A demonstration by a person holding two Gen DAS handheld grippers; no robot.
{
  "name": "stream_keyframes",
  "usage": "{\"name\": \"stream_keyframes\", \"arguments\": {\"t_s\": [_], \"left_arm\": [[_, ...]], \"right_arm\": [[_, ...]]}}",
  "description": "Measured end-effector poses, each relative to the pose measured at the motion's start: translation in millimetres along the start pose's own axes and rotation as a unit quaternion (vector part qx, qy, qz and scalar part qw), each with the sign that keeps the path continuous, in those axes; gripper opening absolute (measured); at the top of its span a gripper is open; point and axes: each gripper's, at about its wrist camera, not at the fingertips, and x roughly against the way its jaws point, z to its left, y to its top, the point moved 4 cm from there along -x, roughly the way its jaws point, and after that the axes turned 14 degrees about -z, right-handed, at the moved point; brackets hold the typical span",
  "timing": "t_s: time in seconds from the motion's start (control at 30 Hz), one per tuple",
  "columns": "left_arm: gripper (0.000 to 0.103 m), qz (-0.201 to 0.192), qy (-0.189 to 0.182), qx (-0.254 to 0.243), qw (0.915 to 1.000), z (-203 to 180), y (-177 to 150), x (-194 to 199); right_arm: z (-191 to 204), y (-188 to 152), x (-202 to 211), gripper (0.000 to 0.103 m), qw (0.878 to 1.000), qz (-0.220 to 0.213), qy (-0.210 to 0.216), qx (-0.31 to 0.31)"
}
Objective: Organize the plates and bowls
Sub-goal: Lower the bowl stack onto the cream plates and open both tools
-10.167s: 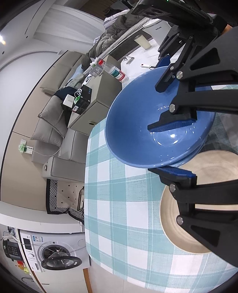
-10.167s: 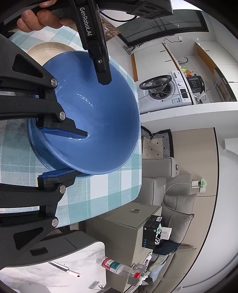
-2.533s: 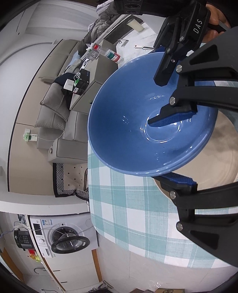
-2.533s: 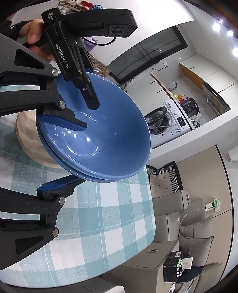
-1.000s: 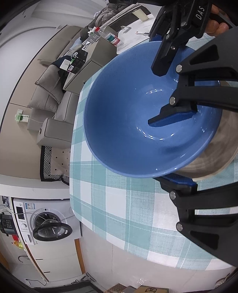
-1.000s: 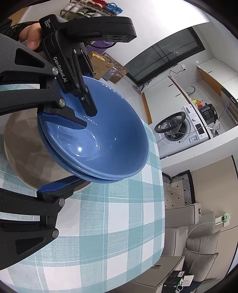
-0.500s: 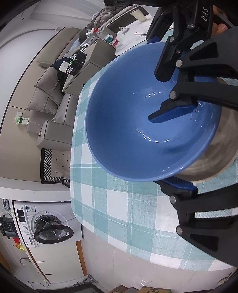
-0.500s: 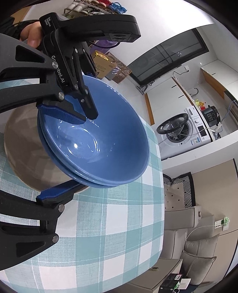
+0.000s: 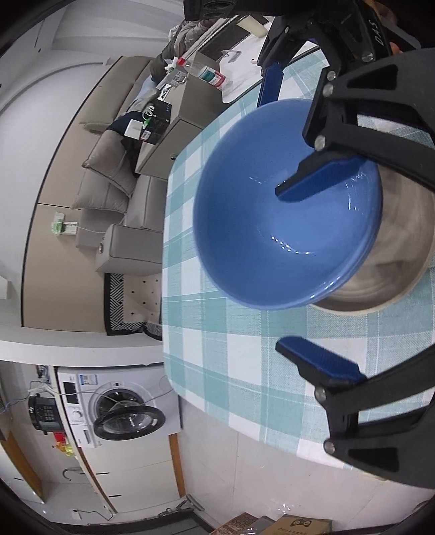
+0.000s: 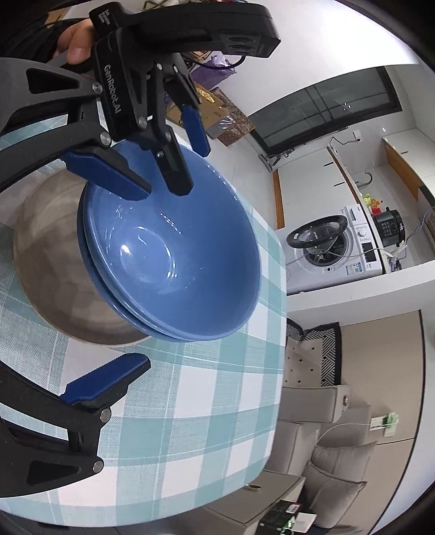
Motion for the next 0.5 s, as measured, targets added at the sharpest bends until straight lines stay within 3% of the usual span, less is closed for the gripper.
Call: {"name": "stream_keyframes", "arguments": {"t_s": [0.03,0.1,0.5], "left_arm": [[0.099,-0.007,0.001,0.0,1.0,1,2,2],[0.103,-0.027,0.005,-0.002,0.9996,4,5,8],[0.103,-0.087,0.021,-0.023,0.9957,11,5,34]], "right_arm": [[1,1,3,0.101,1.0,-0.003,0.002,0.009],[2,3,8,0.102,1.0,-0.013,0.005,0.022],[3,-8,38,0.102,0.995,-0.081,0.023,0.059]]}}
